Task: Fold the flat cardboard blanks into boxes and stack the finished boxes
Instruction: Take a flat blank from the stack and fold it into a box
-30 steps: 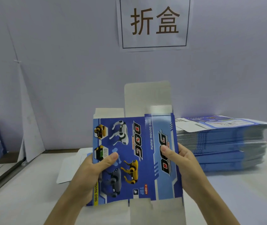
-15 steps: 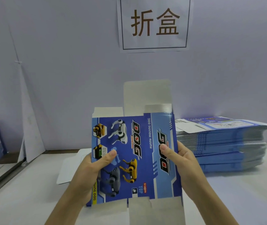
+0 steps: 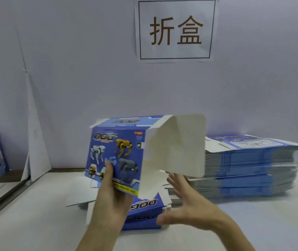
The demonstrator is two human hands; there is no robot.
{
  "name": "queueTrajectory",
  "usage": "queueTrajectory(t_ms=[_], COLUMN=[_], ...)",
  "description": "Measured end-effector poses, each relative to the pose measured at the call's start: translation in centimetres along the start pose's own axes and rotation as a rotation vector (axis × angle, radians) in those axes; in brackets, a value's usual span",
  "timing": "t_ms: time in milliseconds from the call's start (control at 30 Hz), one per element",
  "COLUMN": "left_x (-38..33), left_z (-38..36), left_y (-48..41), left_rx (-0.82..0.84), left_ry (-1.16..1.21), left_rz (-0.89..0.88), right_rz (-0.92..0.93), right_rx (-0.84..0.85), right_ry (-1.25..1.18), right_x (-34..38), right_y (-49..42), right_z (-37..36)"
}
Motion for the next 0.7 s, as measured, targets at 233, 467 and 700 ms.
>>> queueTrajectory(t_ms=[233,467,700], left_x=[3.3,1.7,-1.9], left_z=[-0.1,0.5,-0.5], left_y=[1.6,0.8,0.3], left_rx=[-0.036,-0.067,-0.021], left_ry=[-0.384,-0.715,-1.509], left_rz=[0.152,-0.041,-1.146], right_rz=[0.369,0.221,-0.09], right_rx=[-0.66,-0.536,-0.703], right_ry=[-0.466,-0.535,-0.745], right_x=[3.2,1.9,-2.0], right_y=[0.2,-0.8,-1.5], right_z=[2.7,4.8,5.6])
Point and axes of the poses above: each hand's wrist, its own y-axis away from the middle knuckle, its own z-axis out of the back of the hand, x = y × z, the point moved 7 cm from there along -y, towards the middle knuckle, and after that the axes turned 14 degrees about -x, right-handed, at the moved point
